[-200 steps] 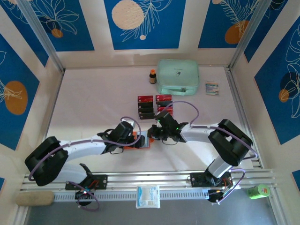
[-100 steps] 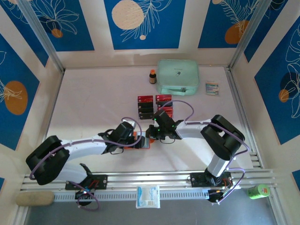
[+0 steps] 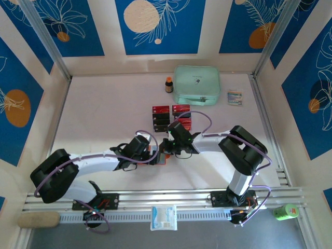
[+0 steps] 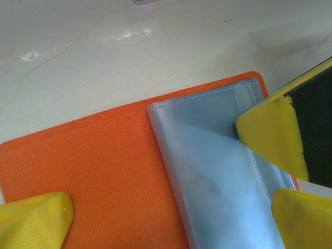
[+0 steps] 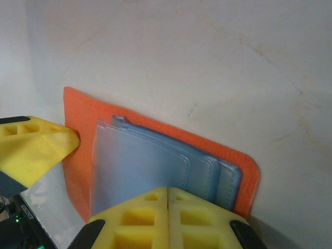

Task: Put the credit cards into the card holder

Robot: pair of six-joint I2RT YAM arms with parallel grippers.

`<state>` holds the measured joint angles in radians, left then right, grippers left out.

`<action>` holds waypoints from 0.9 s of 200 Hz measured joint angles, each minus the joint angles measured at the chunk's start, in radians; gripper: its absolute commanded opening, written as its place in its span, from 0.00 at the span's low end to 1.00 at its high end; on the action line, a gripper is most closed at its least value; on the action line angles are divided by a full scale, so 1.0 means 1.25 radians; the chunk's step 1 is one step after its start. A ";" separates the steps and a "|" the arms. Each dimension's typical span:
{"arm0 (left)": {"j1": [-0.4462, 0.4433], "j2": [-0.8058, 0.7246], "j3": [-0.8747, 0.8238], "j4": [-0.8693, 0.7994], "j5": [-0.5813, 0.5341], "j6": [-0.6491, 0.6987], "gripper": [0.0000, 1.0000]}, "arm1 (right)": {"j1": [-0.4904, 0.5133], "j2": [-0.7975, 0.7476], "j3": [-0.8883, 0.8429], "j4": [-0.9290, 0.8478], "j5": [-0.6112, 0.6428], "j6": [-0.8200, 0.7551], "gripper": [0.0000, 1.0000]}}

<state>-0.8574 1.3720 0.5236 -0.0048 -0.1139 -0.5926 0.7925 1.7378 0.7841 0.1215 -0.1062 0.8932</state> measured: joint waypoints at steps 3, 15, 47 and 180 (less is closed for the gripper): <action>-0.001 0.000 0.000 -0.001 -0.002 0.001 0.97 | 0.000 0.000 0.000 0.000 0.000 0.000 0.00; -0.002 0.000 0.000 -0.003 -0.008 0.000 0.94 | 0.000 0.000 0.000 0.000 0.000 0.001 0.00; -0.002 0.000 0.000 -0.010 -0.024 -0.002 0.84 | 0.000 0.000 0.000 0.001 0.000 0.002 0.00; -0.002 0.015 -0.011 0.019 -0.057 0.000 0.56 | -0.008 -0.039 0.000 -0.019 -0.014 0.004 0.20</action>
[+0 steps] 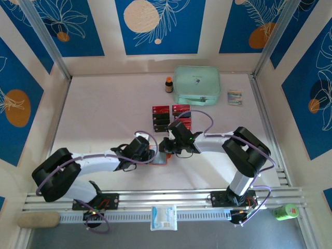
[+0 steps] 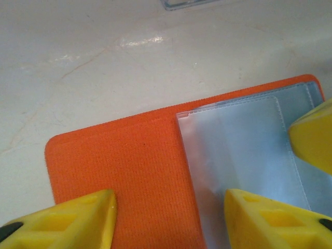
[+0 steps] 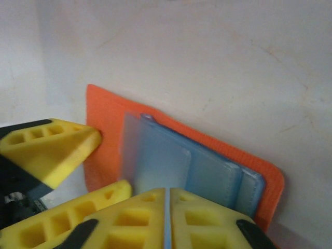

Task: Put the credit cards into the card holder

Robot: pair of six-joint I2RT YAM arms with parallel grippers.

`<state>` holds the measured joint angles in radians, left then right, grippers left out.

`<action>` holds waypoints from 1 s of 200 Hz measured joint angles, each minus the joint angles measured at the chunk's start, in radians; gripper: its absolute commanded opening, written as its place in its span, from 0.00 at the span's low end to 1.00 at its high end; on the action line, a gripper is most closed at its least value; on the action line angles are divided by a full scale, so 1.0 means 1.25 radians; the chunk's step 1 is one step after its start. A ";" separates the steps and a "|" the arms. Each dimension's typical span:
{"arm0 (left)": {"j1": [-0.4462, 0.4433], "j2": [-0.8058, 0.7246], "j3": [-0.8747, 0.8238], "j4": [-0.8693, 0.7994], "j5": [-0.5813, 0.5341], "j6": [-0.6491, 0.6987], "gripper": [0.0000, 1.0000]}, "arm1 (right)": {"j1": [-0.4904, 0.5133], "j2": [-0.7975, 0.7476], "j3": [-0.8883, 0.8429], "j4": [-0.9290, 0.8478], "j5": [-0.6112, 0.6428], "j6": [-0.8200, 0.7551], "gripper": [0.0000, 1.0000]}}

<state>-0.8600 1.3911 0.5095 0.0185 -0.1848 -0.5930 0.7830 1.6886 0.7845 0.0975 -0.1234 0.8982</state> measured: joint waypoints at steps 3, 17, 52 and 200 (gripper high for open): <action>0.000 0.000 0.000 0.000 0.000 0.000 0.56 | -0.001 -0.004 0.000 -0.001 0.000 0.002 0.21; 0.000 0.000 -0.001 0.001 0.000 0.000 0.56 | -0.002 -0.016 0.000 -0.001 0.000 0.002 0.26; 0.000 0.000 -0.001 0.001 0.000 0.000 0.55 | -0.002 -0.018 -0.001 -0.001 0.000 0.009 0.32; 0.000 0.000 -0.001 0.001 0.000 0.000 0.55 | -0.004 0.024 -0.001 0.023 -0.031 0.027 0.28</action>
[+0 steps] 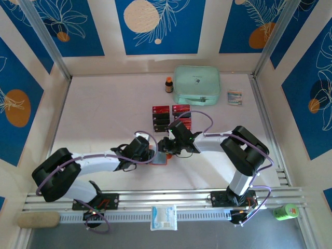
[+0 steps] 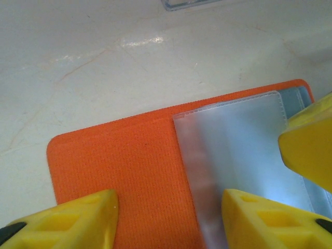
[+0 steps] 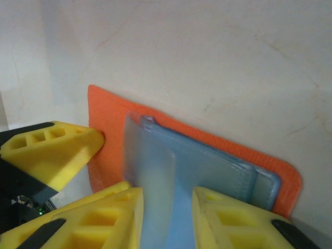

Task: Put the credit cards into the card holder

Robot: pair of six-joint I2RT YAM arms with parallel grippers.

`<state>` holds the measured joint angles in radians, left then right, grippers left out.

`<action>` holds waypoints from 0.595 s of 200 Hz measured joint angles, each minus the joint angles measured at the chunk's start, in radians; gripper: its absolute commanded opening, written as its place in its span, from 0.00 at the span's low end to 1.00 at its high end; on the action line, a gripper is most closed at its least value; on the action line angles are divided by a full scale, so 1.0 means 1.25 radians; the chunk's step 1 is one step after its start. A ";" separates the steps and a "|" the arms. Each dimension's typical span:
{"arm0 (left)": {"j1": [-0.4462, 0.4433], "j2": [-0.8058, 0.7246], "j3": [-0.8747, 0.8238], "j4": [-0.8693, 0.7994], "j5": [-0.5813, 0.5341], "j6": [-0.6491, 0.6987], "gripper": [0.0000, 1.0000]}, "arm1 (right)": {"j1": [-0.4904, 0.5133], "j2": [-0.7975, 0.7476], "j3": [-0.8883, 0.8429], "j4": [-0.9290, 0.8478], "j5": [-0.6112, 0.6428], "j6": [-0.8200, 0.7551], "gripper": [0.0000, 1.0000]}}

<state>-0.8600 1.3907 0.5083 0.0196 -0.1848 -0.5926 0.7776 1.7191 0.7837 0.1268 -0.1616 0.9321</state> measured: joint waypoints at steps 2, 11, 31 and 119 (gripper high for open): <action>0.000 0.000 0.000 0.000 0.000 0.000 0.55 | 0.000 0.000 0.000 0.000 -0.001 0.000 0.28; 0.000 0.000 0.000 0.000 0.000 0.000 0.56 | 0.000 0.000 0.002 0.000 -0.005 -0.001 0.27; 0.000 0.000 0.000 0.000 0.000 0.000 0.57 | 0.000 0.000 0.010 -0.001 -0.014 -0.001 0.25; 0.000 -0.095 0.000 -0.057 0.004 -0.001 0.87 | 0.007 0.000 0.027 0.000 -0.042 0.005 0.32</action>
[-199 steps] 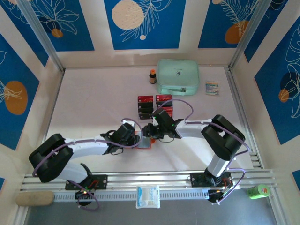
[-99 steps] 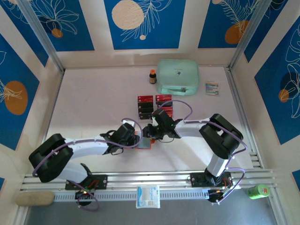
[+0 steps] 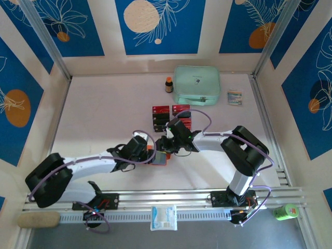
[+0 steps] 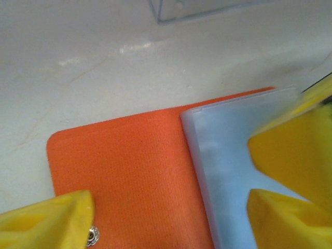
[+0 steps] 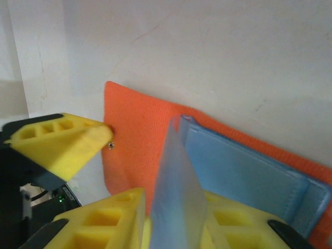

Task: Put the credit cards into the card holder

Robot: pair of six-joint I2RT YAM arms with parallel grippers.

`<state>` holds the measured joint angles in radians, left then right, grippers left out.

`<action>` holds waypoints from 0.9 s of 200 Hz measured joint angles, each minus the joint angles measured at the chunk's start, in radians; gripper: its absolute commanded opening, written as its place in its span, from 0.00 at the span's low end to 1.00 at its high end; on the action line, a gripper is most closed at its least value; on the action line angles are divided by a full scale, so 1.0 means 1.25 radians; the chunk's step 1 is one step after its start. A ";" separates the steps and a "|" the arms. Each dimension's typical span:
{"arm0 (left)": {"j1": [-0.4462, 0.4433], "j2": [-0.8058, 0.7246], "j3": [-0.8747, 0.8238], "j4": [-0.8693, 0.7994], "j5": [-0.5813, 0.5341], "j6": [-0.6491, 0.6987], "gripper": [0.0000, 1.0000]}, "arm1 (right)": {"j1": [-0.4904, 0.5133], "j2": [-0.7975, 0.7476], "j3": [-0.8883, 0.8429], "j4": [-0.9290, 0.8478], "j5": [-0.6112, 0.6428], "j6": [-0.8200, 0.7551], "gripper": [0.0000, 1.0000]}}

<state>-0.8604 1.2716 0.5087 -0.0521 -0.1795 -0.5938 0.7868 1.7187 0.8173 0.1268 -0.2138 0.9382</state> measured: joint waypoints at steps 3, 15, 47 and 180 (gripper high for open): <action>0.000 -0.008 0.000 -0.006 -0.001 -0.002 0.89 | 0.001 0.000 0.000 0.001 0.000 0.001 0.34; 0.000 -0.051 0.000 -0.031 -0.005 -0.002 0.97 | 0.001 -0.002 0.001 0.001 0.000 0.006 0.39; 0.015 -0.152 0.000 -0.093 -0.023 -0.001 1.00 | 0.009 -0.008 0.016 0.003 0.000 0.016 0.49; 0.111 -0.300 -0.009 -0.210 -0.013 -0.006 1.00 | 0.045 0.066 0.129 0.008 0.005 0.051 0.66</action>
<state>-0.7212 0.8967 0.4976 -0.3149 -0.1959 -0.6010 0.8425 1.8015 0.9783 0.1364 -0.2073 1.0023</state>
